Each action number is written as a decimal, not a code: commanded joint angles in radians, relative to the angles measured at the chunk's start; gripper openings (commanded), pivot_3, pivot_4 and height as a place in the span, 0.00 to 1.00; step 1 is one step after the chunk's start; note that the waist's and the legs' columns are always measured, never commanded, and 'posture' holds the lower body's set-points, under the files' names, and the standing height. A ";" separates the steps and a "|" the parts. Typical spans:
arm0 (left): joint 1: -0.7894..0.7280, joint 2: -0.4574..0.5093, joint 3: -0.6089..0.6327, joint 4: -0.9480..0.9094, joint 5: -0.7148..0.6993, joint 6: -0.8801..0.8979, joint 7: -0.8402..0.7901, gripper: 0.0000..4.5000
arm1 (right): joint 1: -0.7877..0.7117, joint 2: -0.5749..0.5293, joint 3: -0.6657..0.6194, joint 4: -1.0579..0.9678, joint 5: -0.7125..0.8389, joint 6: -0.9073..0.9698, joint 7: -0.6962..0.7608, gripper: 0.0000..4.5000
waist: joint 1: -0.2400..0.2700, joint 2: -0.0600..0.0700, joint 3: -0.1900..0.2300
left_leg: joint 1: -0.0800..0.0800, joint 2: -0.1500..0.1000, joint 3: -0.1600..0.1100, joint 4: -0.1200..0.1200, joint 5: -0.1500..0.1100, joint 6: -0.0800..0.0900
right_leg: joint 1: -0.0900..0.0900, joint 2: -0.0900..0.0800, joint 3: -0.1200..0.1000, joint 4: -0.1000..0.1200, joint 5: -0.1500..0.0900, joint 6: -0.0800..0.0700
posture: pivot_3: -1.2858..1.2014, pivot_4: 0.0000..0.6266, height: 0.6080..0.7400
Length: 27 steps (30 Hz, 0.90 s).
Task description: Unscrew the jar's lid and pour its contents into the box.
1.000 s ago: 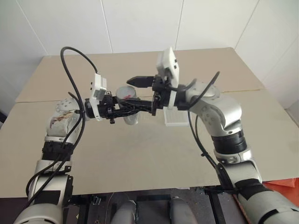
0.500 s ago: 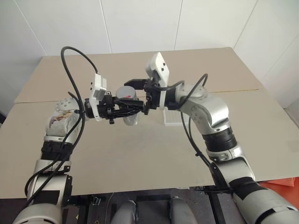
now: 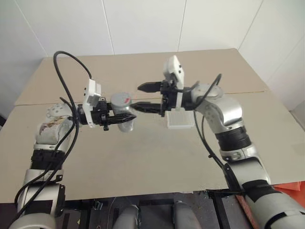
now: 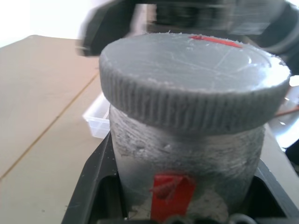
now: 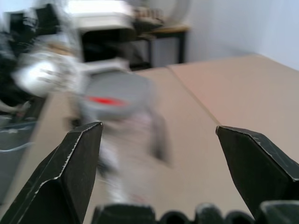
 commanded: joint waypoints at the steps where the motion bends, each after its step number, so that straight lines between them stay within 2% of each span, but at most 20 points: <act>1: -0.003 0.012 0.024 -0.045 -0.025 -0.001 -0.008 0.43 | 0.004 -0.014 -0.032 -0.028 0.015 -0.041 0.039 0.99 | -0.001 0.000 0.000 | 0.000 0.000 0.000 0.000 0.000 0.000 | 0.000 0.000 0.000 0.000 0.000 0.000 | 0.52 0.24 1.00; 9: -0.036 -0.018 0.009 0.012 -0.009 -0.014 0.014 0.43 | 0.030 -0.024 -0.040 -0.183 0.112 0.030 0.104 0.99 | -0.003 0.000 0.000 | 0.000 0.000 0.001 0.000 0.000 0.001 | 0.000 0.000 0.000 0.000 0.000 0.000 | 0.52 0.24 1.00; 13: -0.063 -0.047 -0.006 0.046 0.008 -0.028 0.018 0.43 | 0.005 0.025 -0.004 -0.231 0.101 0.074 0.036 0.99 | -0.003 0.000 0.000 | 0.000 0.000 0.001 0.000 0.000 0.001 | 0.000 0.000 0.000 0.000 0.000 0.000 | 0.52 0.24 1.00; 20: -0.077 -0.067 -0.019 0.052 0.015 -0.034 0.005 0.43 | -0.059 0.126 0.056 -0.178 0.003 0.082 -0.115 0.99 | -0.003 0.000 0.000 | 0.000 0.000 0.000 0.000 0.000 -0.001 | -0.001 0.000 0.000 0.001 0.000 0.000 | 0.52 0.24 1.00; 27: -0.066 -0.055 -0.009 0.037 0.013 -0.023 -0.006 0.43 | -0.072 0.151 0.058 -0.135 -0.033 0.070 -0.148 0.99 | -0.002 0.000 0.000 | 0.000 0.000 0.000 0.000 0.002 -0.003 | 0.000 0.000 0.000 0.001 0.000 0.000 | 0.52 0.24 1.00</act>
